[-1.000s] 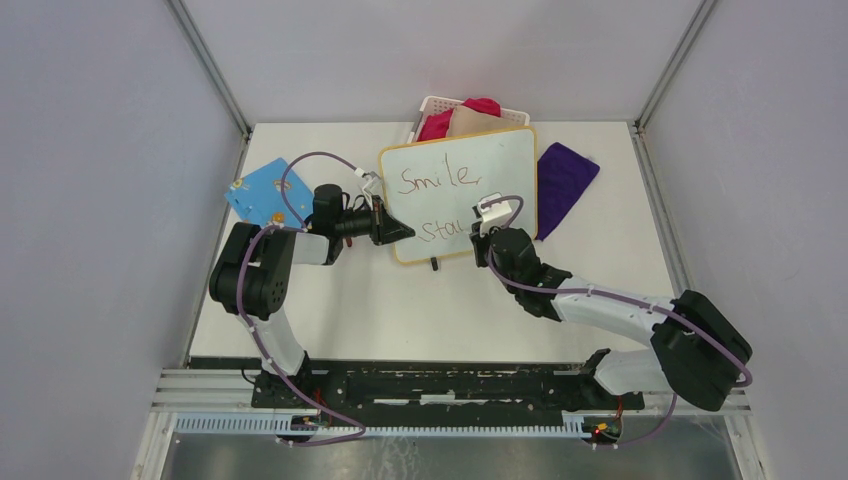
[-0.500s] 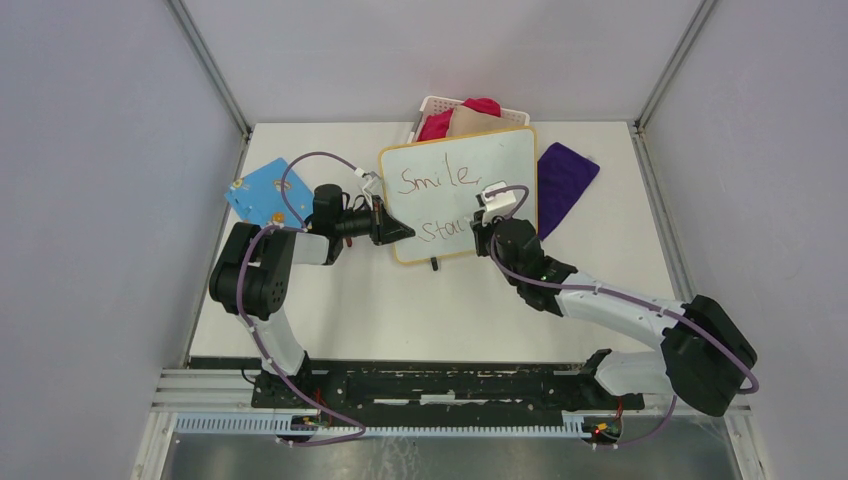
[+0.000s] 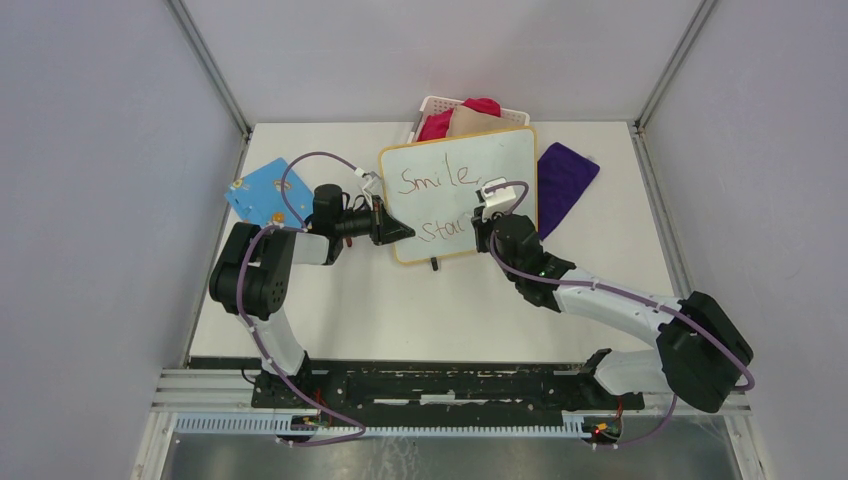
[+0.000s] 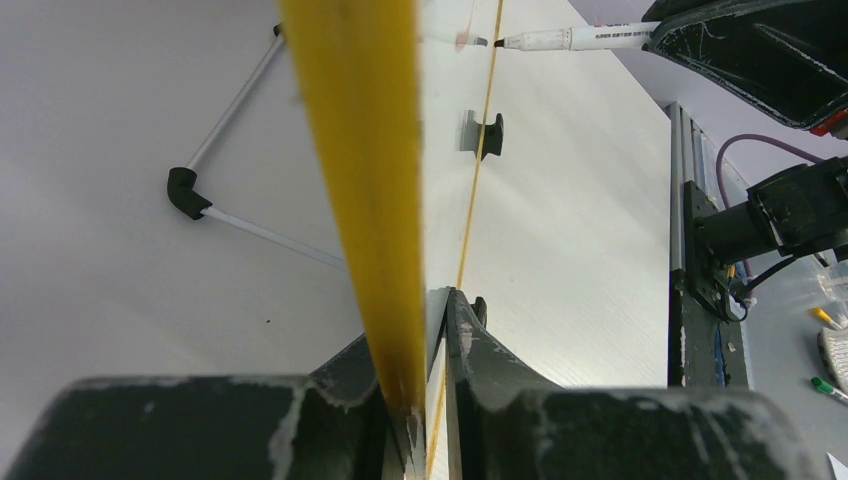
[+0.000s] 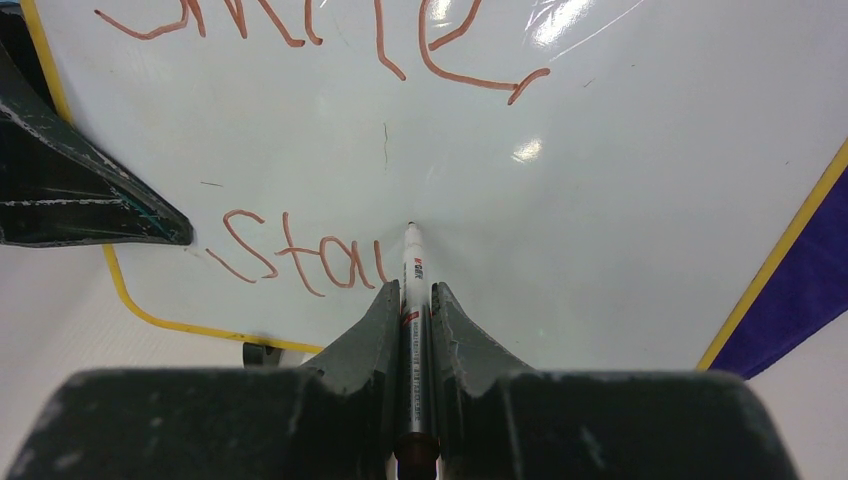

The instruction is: Write a sentence on the whiteboard

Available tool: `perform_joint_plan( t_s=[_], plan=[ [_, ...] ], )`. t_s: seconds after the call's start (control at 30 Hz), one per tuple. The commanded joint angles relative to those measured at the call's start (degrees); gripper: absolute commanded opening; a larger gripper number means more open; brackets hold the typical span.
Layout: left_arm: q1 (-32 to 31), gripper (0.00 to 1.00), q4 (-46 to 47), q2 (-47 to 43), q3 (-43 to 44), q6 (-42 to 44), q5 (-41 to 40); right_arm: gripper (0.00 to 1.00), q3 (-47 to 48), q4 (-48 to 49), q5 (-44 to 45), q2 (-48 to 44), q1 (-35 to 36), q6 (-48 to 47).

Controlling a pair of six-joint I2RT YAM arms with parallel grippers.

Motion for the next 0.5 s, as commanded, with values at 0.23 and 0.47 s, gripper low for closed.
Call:
perform_joint_plan(
  t_s=[0.23, 0.47],
  plan=[
    [-2.08, 0.02, -9.32, 2.64, -1.22, 5.19, -7.16, 0.00, -0.73, 2.08, 0.31, 0.30, -0.21, 0.67],
    [-2.23, 0.02, -9.67, 2.66, -1.08, 5.35, -7.22, 0.00, -3.03, 2.13, -0.73, -0.51, -0.21, 1.56]
  ],
)
